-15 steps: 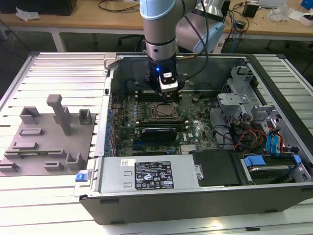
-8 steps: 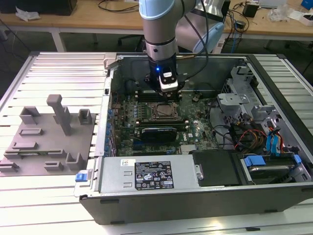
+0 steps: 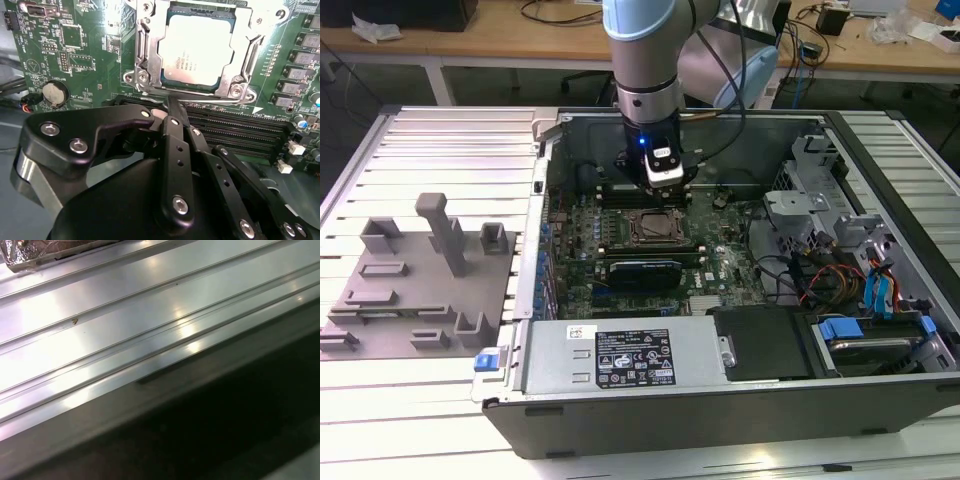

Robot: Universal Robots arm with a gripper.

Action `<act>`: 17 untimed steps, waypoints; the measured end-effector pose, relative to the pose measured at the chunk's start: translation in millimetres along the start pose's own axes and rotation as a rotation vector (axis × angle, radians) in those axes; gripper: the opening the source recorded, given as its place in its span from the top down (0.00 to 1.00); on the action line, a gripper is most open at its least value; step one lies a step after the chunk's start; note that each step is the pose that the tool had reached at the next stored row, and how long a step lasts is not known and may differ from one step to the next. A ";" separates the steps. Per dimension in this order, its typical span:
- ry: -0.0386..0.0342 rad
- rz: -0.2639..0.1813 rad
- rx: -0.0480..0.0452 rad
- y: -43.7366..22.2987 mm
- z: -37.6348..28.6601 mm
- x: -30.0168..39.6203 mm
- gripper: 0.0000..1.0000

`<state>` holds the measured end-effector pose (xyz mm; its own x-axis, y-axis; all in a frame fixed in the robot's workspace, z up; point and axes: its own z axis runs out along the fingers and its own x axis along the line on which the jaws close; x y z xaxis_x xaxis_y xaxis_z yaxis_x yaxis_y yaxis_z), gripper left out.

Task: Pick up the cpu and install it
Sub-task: 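Install the first cpu locking lever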

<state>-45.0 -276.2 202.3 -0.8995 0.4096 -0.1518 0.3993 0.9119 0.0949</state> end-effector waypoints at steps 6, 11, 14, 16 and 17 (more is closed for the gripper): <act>-0.0081 -0.001 -0.0022 -0.5 1.5 2.7 0.89; -0.0087 -0.001 -0.0015 -1.9 1.9 2.3 0.89; -0.0093 -0.001 -0.0002 -3.8 2.1 1.4 0.89; -0.0097 -0.001 0.0003 -4.7 2.3 1.0 0.89; -0.0097 -0.001 0.0007 -5.0 2.3 1.0 0.89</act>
<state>-47.4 -280.2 199.5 -0.8982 0.4089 -0.1615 0.3985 0.9123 0.0941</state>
